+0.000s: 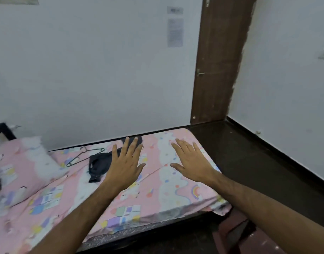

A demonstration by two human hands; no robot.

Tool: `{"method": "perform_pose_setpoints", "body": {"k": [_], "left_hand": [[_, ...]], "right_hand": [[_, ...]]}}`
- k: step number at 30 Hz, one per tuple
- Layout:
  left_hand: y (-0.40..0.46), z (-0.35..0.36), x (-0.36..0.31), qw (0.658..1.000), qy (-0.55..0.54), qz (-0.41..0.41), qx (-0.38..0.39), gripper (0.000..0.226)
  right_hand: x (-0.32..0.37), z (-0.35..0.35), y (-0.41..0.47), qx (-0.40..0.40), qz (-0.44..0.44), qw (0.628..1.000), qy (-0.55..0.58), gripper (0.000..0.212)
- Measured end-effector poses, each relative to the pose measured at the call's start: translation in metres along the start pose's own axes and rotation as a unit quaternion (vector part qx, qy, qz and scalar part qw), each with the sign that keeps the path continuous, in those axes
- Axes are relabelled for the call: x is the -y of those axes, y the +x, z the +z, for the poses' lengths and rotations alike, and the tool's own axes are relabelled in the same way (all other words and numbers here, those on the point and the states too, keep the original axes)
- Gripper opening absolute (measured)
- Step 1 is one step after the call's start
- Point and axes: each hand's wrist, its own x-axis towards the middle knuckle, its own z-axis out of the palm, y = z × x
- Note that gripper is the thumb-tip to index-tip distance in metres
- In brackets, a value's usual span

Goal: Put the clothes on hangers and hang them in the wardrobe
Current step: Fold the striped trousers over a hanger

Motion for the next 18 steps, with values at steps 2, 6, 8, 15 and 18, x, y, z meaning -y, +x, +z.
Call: {"method": "perform_pose_setpoints", "body": {"k": [2, 6, 8, 15, 18], "left_hand": [[0.012, 0.027, 0.031, 1.0, 0.005, -0.008, 0.014, 0.072], [0.044, 0.083, 0.1, 0.998, 0.007, -0.013, 0.053, 0.071], [0.059, 0.111, 0.136, 0.997, 0.005, -0.009, 0.074, 0.067], [0.107, 0.2, 0.254, 0.985, 0.006, 0.004, 0.171, 0.065], [0.13, 0.242, 0.286, 0.978, 0.0, 0.017, 0.209, 0.066]], "right_hand": [[0.009, 0.02, 0.039, 0.009, -0.012, 1.0, 0.006, 0.087], [0.032, 0.059, 0.11, 0.026, -0.009, 0.999, 0.021, 0.103], [0.045, 0.079, 0.141, 0.048, 0.009, 0.998, 0.028, 0.09], [0.087, 0.145, 0.253, 0.097, 0.052, 0.991, 0.076, 0.074], [0.097, 0.175, 0.296, 0.113, 0.075, 0.985, 0.11, 0.073]]}}
